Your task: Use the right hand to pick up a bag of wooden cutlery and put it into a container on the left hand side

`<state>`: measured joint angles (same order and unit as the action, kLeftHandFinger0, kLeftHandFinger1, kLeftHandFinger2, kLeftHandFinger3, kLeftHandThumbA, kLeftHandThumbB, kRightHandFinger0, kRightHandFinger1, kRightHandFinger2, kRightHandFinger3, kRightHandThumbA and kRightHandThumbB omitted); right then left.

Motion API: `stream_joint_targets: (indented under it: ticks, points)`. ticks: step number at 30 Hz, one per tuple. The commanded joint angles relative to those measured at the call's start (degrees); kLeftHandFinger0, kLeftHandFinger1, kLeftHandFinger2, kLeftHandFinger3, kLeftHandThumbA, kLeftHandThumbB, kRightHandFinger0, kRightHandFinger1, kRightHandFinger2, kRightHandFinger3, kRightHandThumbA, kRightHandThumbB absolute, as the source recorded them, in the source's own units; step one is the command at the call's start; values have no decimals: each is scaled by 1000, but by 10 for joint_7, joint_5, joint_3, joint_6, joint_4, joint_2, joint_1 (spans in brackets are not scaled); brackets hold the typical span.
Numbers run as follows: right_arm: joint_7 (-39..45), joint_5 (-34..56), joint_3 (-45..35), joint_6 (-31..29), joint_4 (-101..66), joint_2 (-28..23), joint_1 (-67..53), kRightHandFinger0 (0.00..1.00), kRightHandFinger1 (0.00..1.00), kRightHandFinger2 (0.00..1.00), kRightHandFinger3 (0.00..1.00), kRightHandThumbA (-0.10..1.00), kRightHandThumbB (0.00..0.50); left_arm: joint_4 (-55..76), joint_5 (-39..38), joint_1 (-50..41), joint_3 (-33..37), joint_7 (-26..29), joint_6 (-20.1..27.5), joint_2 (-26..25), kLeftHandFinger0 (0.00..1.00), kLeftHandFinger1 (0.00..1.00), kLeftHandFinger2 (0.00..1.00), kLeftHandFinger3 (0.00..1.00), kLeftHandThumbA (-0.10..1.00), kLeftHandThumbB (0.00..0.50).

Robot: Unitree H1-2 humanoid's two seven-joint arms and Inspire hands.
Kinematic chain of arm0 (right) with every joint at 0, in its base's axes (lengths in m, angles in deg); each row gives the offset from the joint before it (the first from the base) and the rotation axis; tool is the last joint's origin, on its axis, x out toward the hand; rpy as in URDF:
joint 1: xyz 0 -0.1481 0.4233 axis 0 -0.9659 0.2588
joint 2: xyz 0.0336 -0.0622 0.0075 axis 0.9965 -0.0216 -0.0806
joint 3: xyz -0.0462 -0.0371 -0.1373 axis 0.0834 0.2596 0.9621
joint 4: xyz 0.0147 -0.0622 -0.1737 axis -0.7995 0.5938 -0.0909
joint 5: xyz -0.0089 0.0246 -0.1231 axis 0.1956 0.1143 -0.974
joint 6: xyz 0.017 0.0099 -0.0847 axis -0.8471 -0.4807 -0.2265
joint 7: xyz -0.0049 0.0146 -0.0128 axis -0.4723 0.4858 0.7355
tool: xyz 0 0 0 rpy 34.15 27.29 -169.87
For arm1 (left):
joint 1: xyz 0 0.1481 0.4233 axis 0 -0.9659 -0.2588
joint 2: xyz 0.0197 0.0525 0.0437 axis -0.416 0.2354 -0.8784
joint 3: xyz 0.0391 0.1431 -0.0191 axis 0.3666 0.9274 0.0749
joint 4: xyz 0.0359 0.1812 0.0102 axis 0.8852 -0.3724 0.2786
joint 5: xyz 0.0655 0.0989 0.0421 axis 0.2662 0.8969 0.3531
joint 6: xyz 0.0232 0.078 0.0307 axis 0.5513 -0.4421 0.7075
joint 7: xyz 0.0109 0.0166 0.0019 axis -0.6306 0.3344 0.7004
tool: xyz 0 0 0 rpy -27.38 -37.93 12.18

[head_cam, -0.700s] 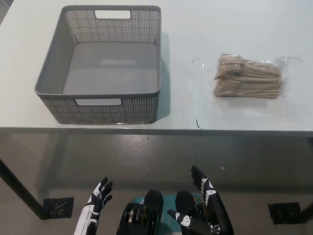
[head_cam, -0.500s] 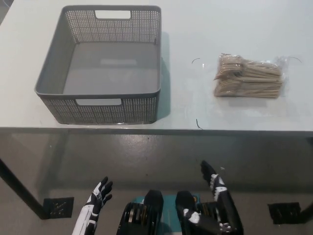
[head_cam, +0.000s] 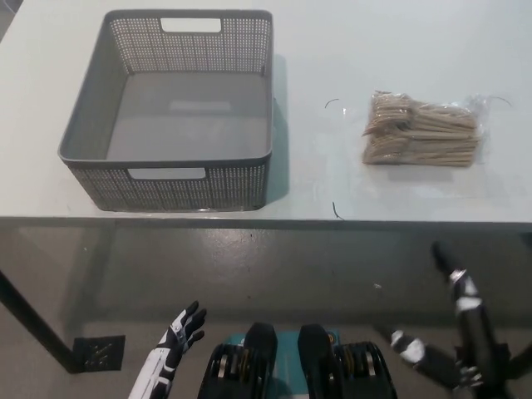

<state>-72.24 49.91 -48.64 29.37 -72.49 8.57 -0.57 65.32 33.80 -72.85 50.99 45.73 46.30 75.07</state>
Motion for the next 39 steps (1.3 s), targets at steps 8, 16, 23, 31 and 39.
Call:
stream_joint_targets:
  ticks: [8, 16, 23, 31, 39]
  points:
    - [103, -117, -65, 211, -123, -144, 146, 1000, 1000, 1000, 1000, 884, 483, 20, -2, 8, 15, -31, 12, -21, 1000, 1000, 1000, 1000, 1000, 259]
    - [164, -123, -61, 294, -73, -225, 270, 1000, 1000, 1000, 1000, 905, 500, 21, 1, 10, 17, -32, 8, -22, 1000, 1000, 1000, 1000, 1000, 297]
    - [244, -146, -8, 365, 36, -285, 410, 1000, 1000, 1000, 1000, 800, 500, 20, -5, 12, 13, -26, 3, -19, 1000, 1000, 1000, 1000, 1000, 270]
    - [321, -163, 89, 372, 181, -305, 562, 1000, 1000, 1000, 1000, 787, 500, 13, -6, 16, 14, -27, 2, -18, 1000, 1000, 1000, 1000, 1000, 268]
    - [374, -145, 152, 341, 321, -291, 657, 1000, 1000, 1000, 1000, 805, 500, 11, -7, 17, 13, -27, 0, -19, 1000, 1000, 1000, 1000, 1000, 272]
